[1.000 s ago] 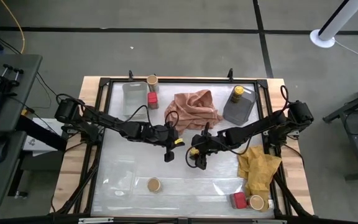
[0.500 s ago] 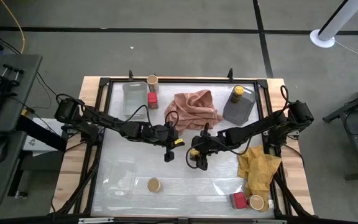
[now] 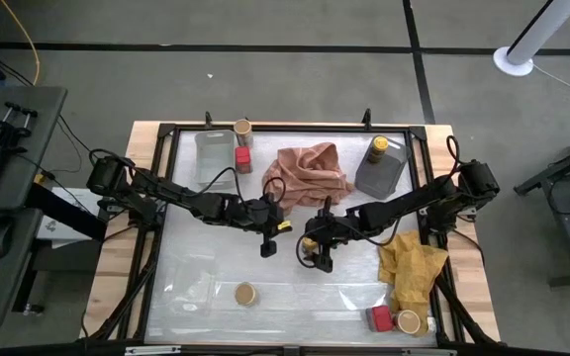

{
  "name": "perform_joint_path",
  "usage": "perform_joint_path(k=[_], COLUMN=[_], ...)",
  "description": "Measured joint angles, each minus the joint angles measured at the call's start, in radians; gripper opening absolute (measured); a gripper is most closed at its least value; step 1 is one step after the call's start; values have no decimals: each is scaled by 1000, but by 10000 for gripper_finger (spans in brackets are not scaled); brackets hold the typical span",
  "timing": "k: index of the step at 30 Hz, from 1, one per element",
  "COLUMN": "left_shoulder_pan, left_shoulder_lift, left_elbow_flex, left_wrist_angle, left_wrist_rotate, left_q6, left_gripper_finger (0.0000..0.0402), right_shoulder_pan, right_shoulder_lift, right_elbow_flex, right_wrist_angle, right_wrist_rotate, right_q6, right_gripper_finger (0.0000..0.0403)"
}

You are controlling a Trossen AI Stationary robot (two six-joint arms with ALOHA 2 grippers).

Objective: Sort spices by type
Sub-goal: Put the yellow seasoning bottle into the black bin

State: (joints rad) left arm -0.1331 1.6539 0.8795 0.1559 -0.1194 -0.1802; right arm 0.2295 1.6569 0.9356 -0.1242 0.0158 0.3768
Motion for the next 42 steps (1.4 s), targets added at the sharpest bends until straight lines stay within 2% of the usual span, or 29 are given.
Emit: perform_joint_path(k=[8,13,20,27,42], left_shoulder_pan=[35,60,82,83,81], left_shoulder_lift=[-10,-52,-106,-145,-146], left_elbow_flex=[0,0,0,0,0], left_wrist_angle=[-41,-64,-128,-165,-170], left_wrist_rotate=[-6,-7,-36,-75,-74], left_q6=[0,2,27,44,42], left_gripper_finger=[0,0,0,0,0], right_shoulder_pan=[0,0,0,0,0], right_shoulder_lift=[-1,-2,-4,-64,-181], right_elbow_flex=[0,0,0,0,0], right_wrist_angle=[-1,-7,-7,-15,-29], right_wrist_rotate=[-104,-102,-45,8,-18], right_q6=[-20,-43,-82,-116,-75], right_gripper_finger=[371,371,371,371,371])
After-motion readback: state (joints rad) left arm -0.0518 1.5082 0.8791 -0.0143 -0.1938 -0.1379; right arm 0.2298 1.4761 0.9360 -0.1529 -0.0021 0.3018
